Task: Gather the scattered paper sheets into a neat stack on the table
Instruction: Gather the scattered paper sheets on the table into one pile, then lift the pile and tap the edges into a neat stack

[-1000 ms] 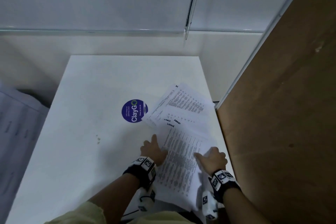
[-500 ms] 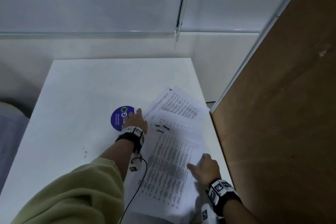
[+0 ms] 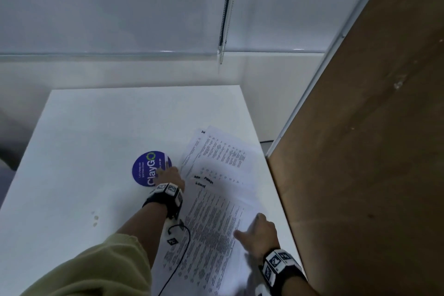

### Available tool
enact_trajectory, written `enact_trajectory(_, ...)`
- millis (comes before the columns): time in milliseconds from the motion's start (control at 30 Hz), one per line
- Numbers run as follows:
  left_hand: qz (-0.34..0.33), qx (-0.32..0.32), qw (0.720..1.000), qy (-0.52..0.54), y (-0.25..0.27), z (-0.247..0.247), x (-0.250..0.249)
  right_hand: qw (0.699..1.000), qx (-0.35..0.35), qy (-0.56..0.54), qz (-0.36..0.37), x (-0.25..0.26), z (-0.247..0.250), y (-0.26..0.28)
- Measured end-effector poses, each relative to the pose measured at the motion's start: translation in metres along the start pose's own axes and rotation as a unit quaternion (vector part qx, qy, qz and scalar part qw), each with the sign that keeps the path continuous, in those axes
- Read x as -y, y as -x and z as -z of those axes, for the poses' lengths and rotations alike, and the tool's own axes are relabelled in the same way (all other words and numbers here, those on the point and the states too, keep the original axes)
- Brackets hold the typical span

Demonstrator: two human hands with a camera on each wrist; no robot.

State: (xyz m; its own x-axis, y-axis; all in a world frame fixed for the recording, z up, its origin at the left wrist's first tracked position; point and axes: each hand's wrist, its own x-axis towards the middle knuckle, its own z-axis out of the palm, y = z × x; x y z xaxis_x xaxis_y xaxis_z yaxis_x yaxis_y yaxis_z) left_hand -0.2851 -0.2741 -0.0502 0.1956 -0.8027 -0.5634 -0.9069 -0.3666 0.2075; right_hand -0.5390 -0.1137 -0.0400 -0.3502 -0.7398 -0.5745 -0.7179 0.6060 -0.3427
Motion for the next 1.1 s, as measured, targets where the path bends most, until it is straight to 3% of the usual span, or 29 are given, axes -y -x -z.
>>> enact_trajectory(67, -0.029, -0.013, 0.999, -0.008, 0.006, -0.001, 0.0, 1.0, 0.004, 0.007, -0.004, -0.001, 0.001, -0.001)
enact_trajectory(267, -0.061, -0.019, 0.991, 0.12, 0.044, -0.001, 0.048, 1.0, 0.026, -0.001, 0.005, 0.004, -0.003, 0.001)
enact_trajectory(400, -0.077, 0.053, 0.991, 0.092, 0.076, -0.001, 0.088, 0.999, 0.041, 0.004, 0.034, 0.005, -0.014, 0.004)
enact_trajectory(533, -0.031, 0.137, 0.985, 0.103, 0.101, 0.005, 0.109, 0.994, 0.064, 0.022, 0.091, 0.012, -0.032, 0.012)
enact_trajectory(700, -0.001, 0.101, 0.929, 0.357, 0.118, 0.003, 0.107, 0.988, 0.084, 0.004, 0.127, 0.029, -0.038, 0.021)
enact_trajectory(833, 0.031, 0.13, 0.912, 0.388, 0.122, -0.029, 0.111, 0.98, 0.106, 0.0, 0.166, 0.041, -0.039, 0.028)
enact_trajectory(900, 0.027, 0.143, 0.897, 0.416, 0.123, -0.041, 0.116, 0.982, 0.081, -0.034, 0.167, 0.04, -0.038, 0.03)
enact_trajectory(1033, -0.005, 0.172, 0.864, 0.472, 0.157, -0.013, 0.12, 0.988, -0.001, -0.118, 0.097, 0.025, -0.03, 0.029)
enact_trajectory(1100, -0.03, 0.175, 0.846, 0.503, 0.167, 0.0, 0.128, 0.981, 0.034, -0.165, 0.098, 0.021, -0.025, 0.027)
